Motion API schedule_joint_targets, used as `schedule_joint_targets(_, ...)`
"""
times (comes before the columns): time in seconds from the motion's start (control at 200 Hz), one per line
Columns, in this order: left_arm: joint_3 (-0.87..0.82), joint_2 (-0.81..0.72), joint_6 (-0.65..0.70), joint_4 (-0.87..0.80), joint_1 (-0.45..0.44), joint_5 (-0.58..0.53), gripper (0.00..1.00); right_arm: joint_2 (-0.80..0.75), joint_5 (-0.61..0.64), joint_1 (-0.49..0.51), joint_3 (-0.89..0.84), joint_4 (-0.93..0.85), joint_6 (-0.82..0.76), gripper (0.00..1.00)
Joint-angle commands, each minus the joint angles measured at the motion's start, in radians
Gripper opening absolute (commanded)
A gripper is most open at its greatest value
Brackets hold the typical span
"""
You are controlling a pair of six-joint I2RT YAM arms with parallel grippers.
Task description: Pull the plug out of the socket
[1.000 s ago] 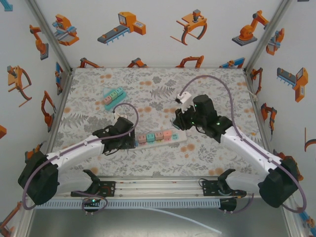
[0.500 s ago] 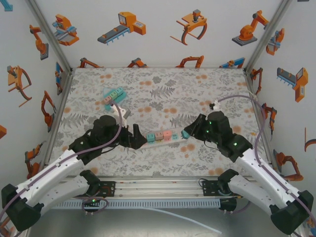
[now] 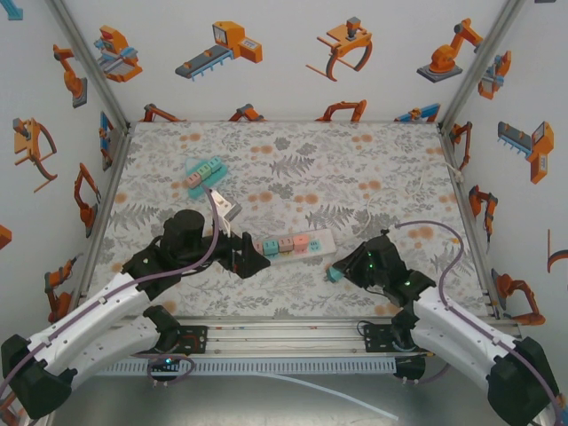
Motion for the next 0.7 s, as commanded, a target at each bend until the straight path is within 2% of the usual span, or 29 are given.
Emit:
schedule_joint_targets(0.0, -0.023, -0.007, 0.03, 0.04, -0.006, 0.035, 0.97, 0.058, 0.02, -0.004, -0.031, 0.199, 0.027, 0.0)
schedule_joint_targets(0.17, -0.035, -0.019, 0.024, 0.03, -0.007, 0.011, 0.97, 0.133, 0.035, -0.002, -0.054, 0.27, 0.012, 0.0)
schedule_joint_targets(0.381, -0.033, -0.023, 0.027, 0.006, -0.007, -0.029, 0.97, 0.149, 0.041, -0.003, -0.073, 0.236, 0.007, 0.21)
schedule_joint_targets(0.696, -0.032, -0.018, 0.03, 0.001, -0.009, -0.063, 0.97, 0.051, 0.082, -0.004, -0.071, 0.096, -0.001, 0.35)
